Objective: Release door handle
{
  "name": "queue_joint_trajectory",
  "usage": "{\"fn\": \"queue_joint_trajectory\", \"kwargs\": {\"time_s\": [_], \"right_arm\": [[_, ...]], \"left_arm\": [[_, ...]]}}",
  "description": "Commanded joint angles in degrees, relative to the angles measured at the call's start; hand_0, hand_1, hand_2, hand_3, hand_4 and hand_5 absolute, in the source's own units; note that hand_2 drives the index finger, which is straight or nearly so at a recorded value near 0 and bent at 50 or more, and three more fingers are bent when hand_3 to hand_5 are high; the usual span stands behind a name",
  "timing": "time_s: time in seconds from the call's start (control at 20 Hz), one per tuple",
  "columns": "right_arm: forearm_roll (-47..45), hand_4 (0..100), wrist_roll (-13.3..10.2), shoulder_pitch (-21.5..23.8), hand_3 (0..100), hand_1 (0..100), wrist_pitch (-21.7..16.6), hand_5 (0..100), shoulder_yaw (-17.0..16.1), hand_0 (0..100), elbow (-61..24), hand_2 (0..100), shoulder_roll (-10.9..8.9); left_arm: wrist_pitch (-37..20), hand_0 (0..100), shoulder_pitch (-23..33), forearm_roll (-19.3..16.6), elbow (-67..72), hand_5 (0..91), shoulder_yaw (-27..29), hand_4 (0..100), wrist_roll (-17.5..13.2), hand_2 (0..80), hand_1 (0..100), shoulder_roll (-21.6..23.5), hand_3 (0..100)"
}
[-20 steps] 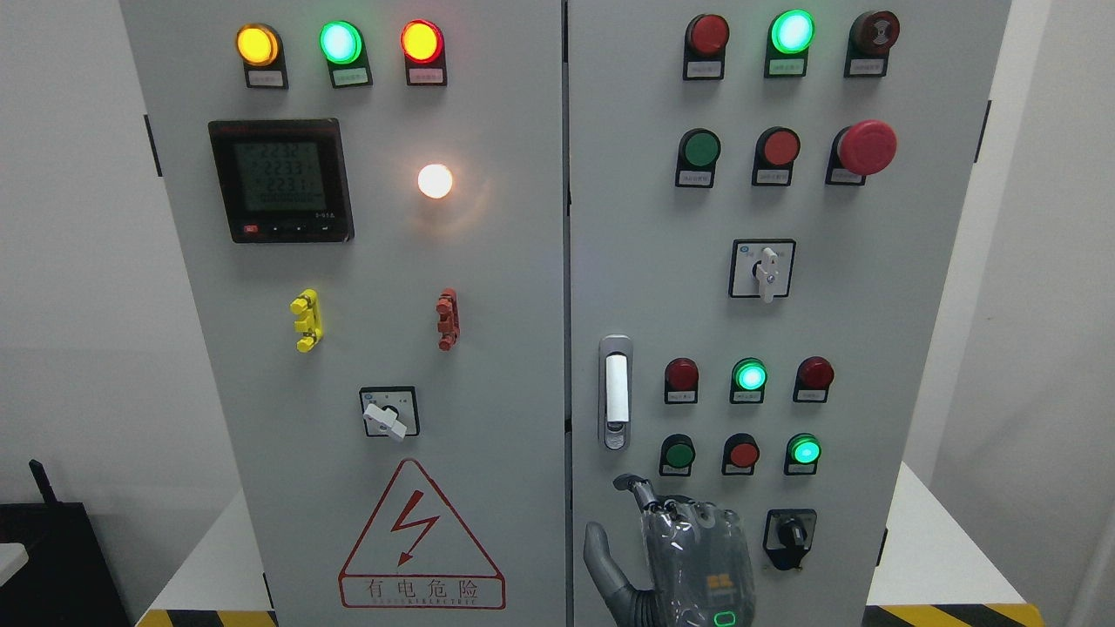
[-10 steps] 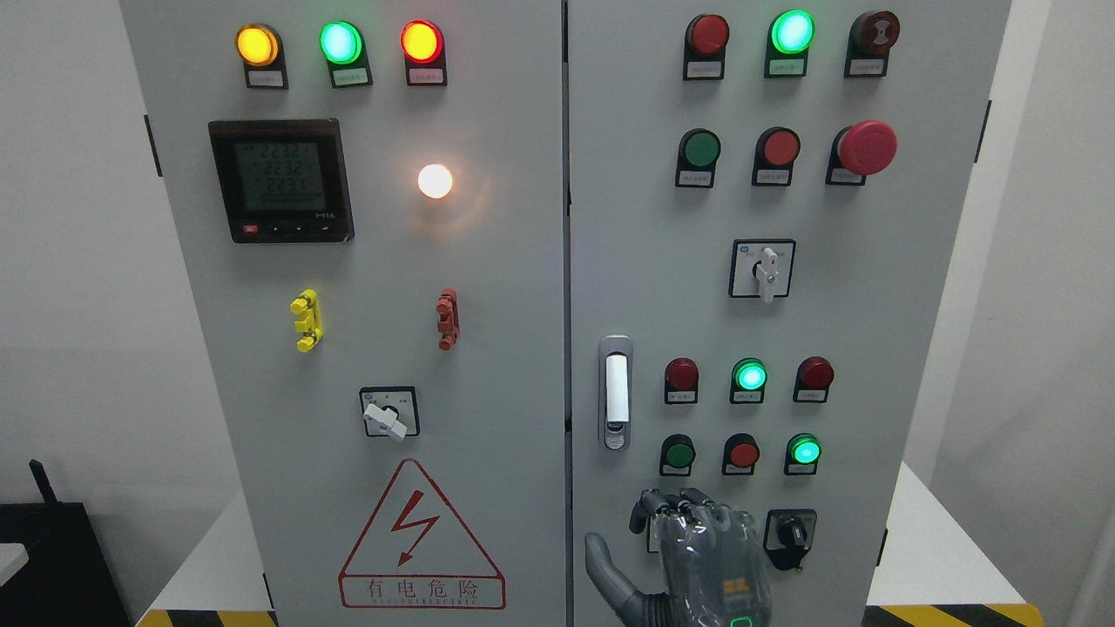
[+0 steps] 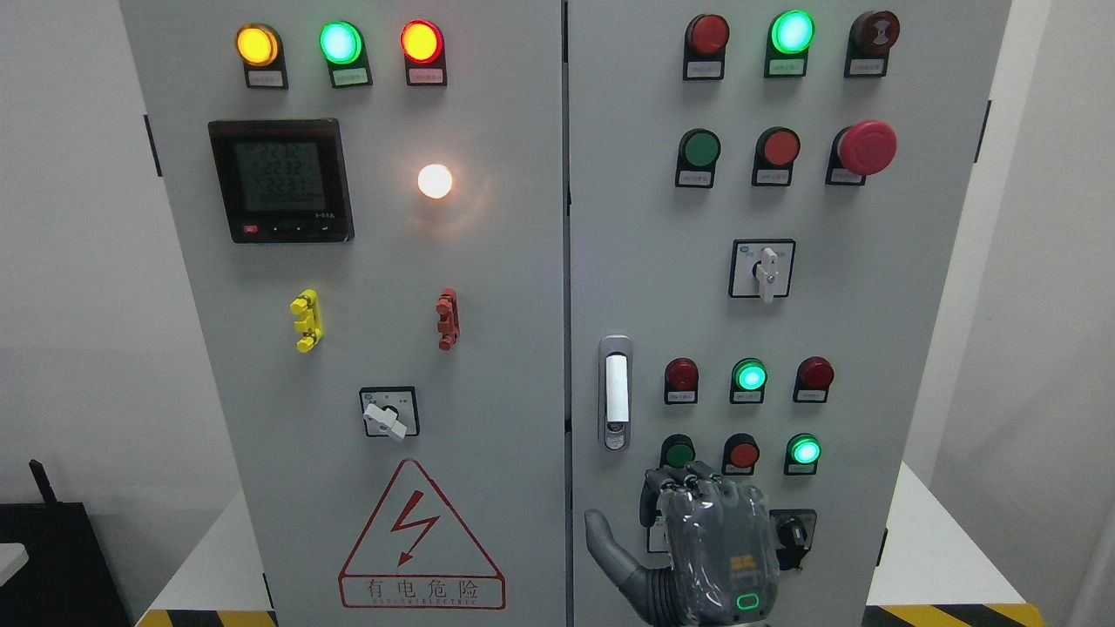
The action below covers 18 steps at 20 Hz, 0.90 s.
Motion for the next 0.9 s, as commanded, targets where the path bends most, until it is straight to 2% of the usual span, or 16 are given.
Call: {"fn": "queue_joint_trajectory", "kwargs": {"time_s": [0.0, 0.65, 0.85], "right_arm": [[0.2, 89, 2.0, -2.1, 100, 17, 0.2, 99, 0.0, 23, -0.3, 81, 0.22], [3.7, 91, 3.5, -5.1, 100, 11, 0.7, 99, -0.2, 22, 0.2, 93, 0.22], [5.0, 91, 5.3, -5.7, 100, 11, 0.9, 99, -0.2, 23, 0.2, 95, 0.14]], "left_arm": [[0.0, 12, 0.0, 0.0, 1.1, 0.0, -0.8, 0, 0.0, 0.0, 39, 0.0, 0], [0.0, 12, 0.0, 0.0, 1.1, 0.0, -0.8, 0, 0.0, 0.0, 39, 0.1, 0], [0.0, 12, -0.1, 0.0, 1.1, 0.0, -0.8, 0, 0.0, 0.0, 39, 0.1, 0]]}}
